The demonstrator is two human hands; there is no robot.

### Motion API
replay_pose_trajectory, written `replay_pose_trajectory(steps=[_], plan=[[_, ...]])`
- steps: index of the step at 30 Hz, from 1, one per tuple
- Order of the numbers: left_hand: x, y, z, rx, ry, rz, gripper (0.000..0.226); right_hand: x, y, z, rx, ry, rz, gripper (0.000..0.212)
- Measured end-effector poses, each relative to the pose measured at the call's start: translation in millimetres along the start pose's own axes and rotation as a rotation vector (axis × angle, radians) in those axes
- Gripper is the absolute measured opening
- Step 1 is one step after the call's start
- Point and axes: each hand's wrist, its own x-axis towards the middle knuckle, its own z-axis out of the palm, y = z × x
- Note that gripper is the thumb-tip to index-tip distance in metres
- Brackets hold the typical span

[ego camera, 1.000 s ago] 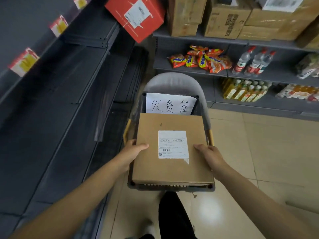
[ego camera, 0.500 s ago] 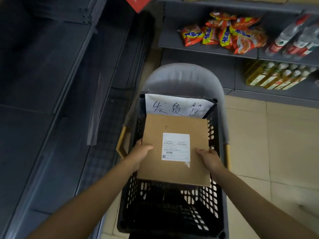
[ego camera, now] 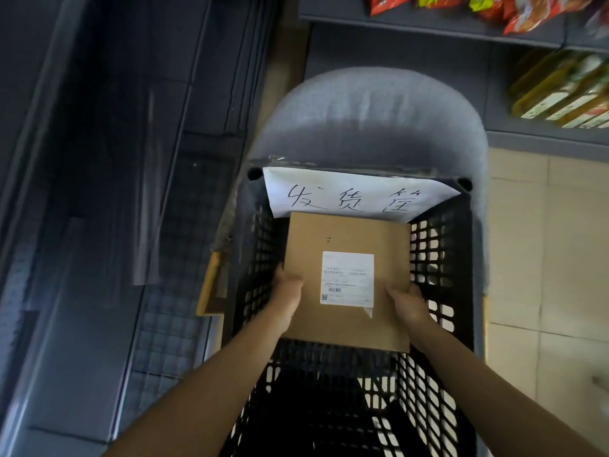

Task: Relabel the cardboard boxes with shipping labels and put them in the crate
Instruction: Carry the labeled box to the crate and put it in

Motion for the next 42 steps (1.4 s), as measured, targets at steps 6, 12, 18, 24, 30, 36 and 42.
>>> replay_pose_trajectory(steps=[6, 12, 18, 24, 30, 36, 42], plan=[[26.9, -2.3, 7.9, -0.013, 0.039, 0.048, 0.056, 26.4, -12.6, 7.3, 0.031, -0.021, -0.05, 0.058], [45.6, 1.6, 11.0, 0.0, 0.063, 0.111, 0.051, 43.7, -18.0, 17.2, 0.044, -0.004, -0.083, 0.05], [55.0, -5.1, 16.6, -0.033, 0.095, 0.148, 0.051, 55.8, -14.0, 25.5, 0.075, 0.036, -0.092, 0.049], [55.7, -6.3, 18.8, 0.088, 0.169, 0.202, 0.05, 52.9, -14.1, 25.8, 0.033, 0.076, -0.105, 0.047], [26.7, 3.9, 23.3, 0.429, 0.264, 0.26, 0.072, 30.1, -17.8, 19.2, -0.209, 0.131, -0.174, 0.061], [-30.7, 29.3, 17.1, 0.872, 0.241, 0.517, 0.058, -20.5, -36.2, 2.2, -0.603, 0.071, -0.433, 0.046], [-104.6, 77.4, -6.0, 1.253, 0.333, 0.771, 0.049, -98.5, -80.2, -40.3, -0.924, 0.104, -0.729, 0.029]])
